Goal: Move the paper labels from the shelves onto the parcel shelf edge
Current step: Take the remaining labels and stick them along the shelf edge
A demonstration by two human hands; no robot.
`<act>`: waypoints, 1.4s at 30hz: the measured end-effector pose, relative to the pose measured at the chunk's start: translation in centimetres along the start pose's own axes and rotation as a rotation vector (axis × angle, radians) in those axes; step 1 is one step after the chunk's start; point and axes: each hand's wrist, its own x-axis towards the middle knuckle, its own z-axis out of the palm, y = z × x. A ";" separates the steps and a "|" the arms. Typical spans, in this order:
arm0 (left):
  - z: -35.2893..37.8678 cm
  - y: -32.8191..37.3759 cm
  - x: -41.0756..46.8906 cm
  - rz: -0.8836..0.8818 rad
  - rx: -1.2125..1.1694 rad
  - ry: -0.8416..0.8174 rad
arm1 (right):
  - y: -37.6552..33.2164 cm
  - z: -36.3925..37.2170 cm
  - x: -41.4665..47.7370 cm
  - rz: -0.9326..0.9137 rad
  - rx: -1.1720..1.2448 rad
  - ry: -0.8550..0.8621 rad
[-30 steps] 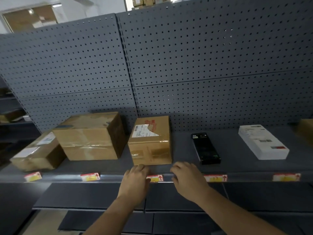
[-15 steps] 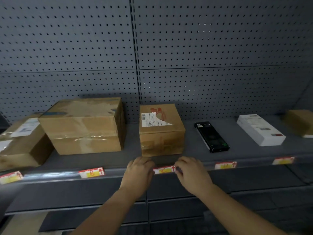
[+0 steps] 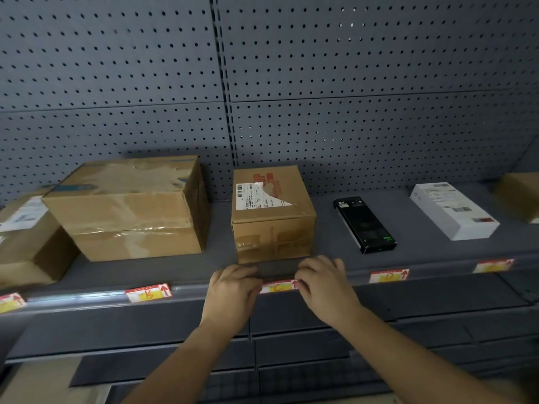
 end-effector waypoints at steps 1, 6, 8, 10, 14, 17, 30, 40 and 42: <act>0.0 0.0 0.1 -0.011 -0.004 -0.005 | 0.1 0.1 0.1 -0.005 -0.001 0.000; 0.0 0.6 0.6 -0.022 -0.011 -0.060 | 0.4 0.6 0.6 -0.054 0.035 -0.047; -0.1 0.7 0.9 -0.020 -0.014 -0.087 | 0.6 0.8 0.6 -0.070 0.044 -0.054; -0.2 0.6 1.0 -0.009 -0.020 -0.114 | 0.9 1.2 0.5 -0.080 0.047 -0.056; -0.3 -0.1 1.0 0.002 -0.085 -0.133 | 0.8 1.8 0.5 -0.089 0.068 -0.046; -0.1 0.0 1.0 -0.001 -0.123 -0.132 | 1.2 1.8 0.5 -0.103 0.072 -0.044; -0.2 0.0 1.2 0.005 -0.132 -0.157 | 1.3 1.6 0.5 -0.094 0.079 -0.051; 0.2 0.0 1.0 -0.031 -0.139 -0.139 | 1.2 1.8 0.0 -0.057 0.103 -0.044; 0.3 0.0 1.0 -0.040 -0.139 -0.135 | 1.2 1.8 0.1 -0.044 0.111 -0.040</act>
